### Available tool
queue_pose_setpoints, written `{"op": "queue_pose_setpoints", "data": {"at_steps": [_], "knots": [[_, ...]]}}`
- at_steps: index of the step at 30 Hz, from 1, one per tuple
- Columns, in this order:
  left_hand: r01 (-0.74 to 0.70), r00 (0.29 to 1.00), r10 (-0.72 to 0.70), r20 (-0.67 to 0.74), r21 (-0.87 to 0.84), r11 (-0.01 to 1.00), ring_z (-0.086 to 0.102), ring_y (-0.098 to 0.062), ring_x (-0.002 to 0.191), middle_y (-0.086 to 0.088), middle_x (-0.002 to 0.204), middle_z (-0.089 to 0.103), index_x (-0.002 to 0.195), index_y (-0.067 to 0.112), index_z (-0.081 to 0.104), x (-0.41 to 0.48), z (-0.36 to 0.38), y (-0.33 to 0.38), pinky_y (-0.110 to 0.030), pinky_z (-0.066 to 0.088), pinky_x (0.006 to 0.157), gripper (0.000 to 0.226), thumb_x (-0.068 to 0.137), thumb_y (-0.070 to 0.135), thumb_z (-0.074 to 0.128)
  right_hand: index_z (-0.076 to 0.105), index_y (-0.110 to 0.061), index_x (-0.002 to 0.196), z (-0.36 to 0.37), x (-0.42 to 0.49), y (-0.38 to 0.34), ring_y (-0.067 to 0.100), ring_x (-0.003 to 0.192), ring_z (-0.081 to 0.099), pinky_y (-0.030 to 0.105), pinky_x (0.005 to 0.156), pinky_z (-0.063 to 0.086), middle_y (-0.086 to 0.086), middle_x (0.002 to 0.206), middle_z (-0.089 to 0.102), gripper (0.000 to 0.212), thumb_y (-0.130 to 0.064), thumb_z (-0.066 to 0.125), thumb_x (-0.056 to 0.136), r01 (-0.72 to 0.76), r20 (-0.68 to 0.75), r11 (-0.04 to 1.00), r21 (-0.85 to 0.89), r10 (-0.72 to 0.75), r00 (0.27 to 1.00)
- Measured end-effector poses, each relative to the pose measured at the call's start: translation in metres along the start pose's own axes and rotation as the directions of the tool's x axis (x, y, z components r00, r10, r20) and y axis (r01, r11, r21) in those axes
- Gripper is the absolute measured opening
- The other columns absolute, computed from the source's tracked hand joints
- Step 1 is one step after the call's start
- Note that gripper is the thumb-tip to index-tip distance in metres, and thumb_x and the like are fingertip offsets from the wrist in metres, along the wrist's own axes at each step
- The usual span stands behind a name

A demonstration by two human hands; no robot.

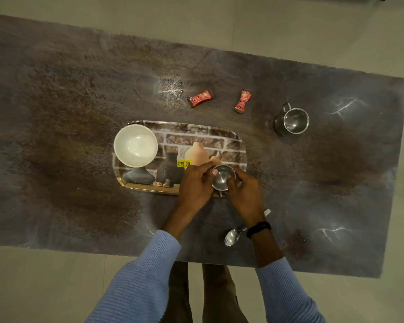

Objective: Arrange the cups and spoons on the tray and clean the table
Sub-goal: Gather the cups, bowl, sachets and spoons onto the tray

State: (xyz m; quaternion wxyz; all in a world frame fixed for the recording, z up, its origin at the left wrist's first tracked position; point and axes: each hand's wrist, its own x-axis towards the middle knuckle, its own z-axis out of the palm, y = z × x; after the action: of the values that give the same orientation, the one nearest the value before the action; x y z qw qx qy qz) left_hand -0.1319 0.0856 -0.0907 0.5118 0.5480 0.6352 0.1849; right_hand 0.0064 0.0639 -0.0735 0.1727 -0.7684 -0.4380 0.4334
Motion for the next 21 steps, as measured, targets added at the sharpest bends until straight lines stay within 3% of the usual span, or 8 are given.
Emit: {"op": "queue_pose_setpoints", "data": {"at_steps": [3, 5, 7, 10, 12, 14, 16, 21], "knots": [[0.032, 0.999, -0.031, -0.014, 0.045, 0.998, 0.068, -0.013, 0.079, -0.001, 0.087, 0.074, 0.109, 0.018, 0.073, 0.002, 0.000, 0.002, -0.025, 0.048, 0.070, 0.023, 0.096, 0.029, 0.058, 0.073, -0.024, 0.113, -0.013, 0.002, -0.004, 0.018, 0.082, 0.070, 0.045, 0.081, 0.057, 0.000, 0.089, 0.075, 0.020, -0.026, 0.062, 0.096, -0.033, 0.062, 0.999, 0.009, 0.032, 0.998], [0.094, 0.991, -0.086, -0.101, 0.074, 0.993, 0.064, -0.018, 0.089, -0.007, 0.100, 0.070, 0.113, 0.015, 0.071, 0.007, -0.001, 0.015, -0.024, 0.043, 0.077, 0.022, 0.096, 0.026, 0.063, 0.074, -0.022, 0.106, -0.034, 0.008, -0.007, 0.009, 0.079, 0.068, 0.034, 0.083, 0.057, -0.007, 0.085, 0.073, 0.015, -0.030, 0.064, 0.097, -0.068, 0.062, 0.998, 0.015, 0.067, 0.996], [0.127, 0.980, -0.113, -0.161, 0.083, 0.988, 0.060, -0.018, 0.098, -0.009, 0.114, 0.065, 0.126, 0.014, 0.067, 0.016, -0.002, 0.037, -0.018, 0.037, 0.081, 0.031, 0.097, 0.025, 0.063, 0.073, -0.015, 0.100, -0.061, 0.021, -0.006, 0.010, 0.078, 0.066, 0.026, 0.081, 0.052, -0.001, 0.089, 0.074, 0.018, -0.029, 0.063, 0.098, -0.117, -0.050, 0.993, 0.025, 0.118, 0.992], [0.096, 0.988, -0.095, -0.124, 0.008, 0.995, 0.061, -0.015, 0.103, -0.001, 0.117, 0.067, 0.126, 0.013, 0.067, 0.043, 0.006, 0.078, -0.021, 0.038, 0.084, 0.029, 0.100, 0.024, 0.059, 0.074, -0.015, 0.106, -0.103, 0.055, 0.006, 0.024, 0.093, 0.071, 0.041, 0.088, 0.057, 0.007, 0.099, 0.077, 0.030, -0.039, 0.061, 0.095, -0.203, -0.333, 0.975, 0.086, 0.220, 0.917], [0.097, 0.995, -0.098, -0.021, -0.065, 0.993, 0.061, -0.013, 0.106, 0.000, 0.120, 0.068, 0.129, 0.011, 0.064, 0.068, 0.022, 0.099, -0.022, 0.042, 0.086, 0.032, 0.101, 0.025, 0.057, 0.074, -0.019, 0.109, -0.124, 0.080, 0.014, 0.025, 0.094, 0.073, 0.045, 0.088, 0.058, 0.005, 0.099, 0.077, 0.045, -0.054, 0.058, 0.086, -0.222, -0.408, 0.967, 0.127, 0.255, 0.877], [0.127, 0.989, -0.120, 0.082, -0.098, 0.987, 0.063, -0.020, 0.117, -0.005, 0.132, 0.066, 0.136, 0.011, 0.060, 0.094, 0.045, 0.110, -0.032, 0.049, 0.099, 0.039, 0.101, 0.028, 0.057, 0.071, -0.022, 0.118, -0.139, 0.110, 0.026, 0.024, 0.102, 0.072, 0.047, 0.093, 0.057, 0.005, 0.108, 0.076, 0.062, -0.066, 0.057, 0.076, -0.207, -0.394, 0.967, 0.151, 0.250, 0.884], [0.151, 0.979, -0.136, 0.152, -0.087, 0.985, 0.064, -0.026, 0.119, -0.008, 0.133, 0.067, 0.135, 0.012, 0.062, 0.113, 0.066, 0.115, -0.041, 0.052, 0.101, 0.041, 0.100, 0.032, 0.056, 0.067, -0.025, 0.127, -0.145, 0.139, 0.039, 0.024, 0.112, 0.069, 0.049, 0.097, 0.056, 0.005, 0.121, 0.073, 0.074, -0.073, 0.058, 0.072, -0.179, -0.334, 0.973, 0.148, 0.219, 0.917], [0.113, 0.971, -0.104, 0.216, -0.030, 0.993, 0.064, -0.031, 0.111, -0.014, 0.120, 0.070, 0.119, 0.005, 0.067, 0.134, 0.094, 0.119, -0.032, 0.045, 0.084, 0.033, 0.103, 0.029, 0.050, 0.071, -0.038, 0.116, -0.140, 0.183, 0.060, 0.022, 0.101, 0.072, 0.051, 0.086, 0.060, 0.000, 0.107, 0.077, 0.053, -0.067, 0.054, 0.074, -0.085, -0.189, 0.996, -0.006, 0.083, 0.978]]}}
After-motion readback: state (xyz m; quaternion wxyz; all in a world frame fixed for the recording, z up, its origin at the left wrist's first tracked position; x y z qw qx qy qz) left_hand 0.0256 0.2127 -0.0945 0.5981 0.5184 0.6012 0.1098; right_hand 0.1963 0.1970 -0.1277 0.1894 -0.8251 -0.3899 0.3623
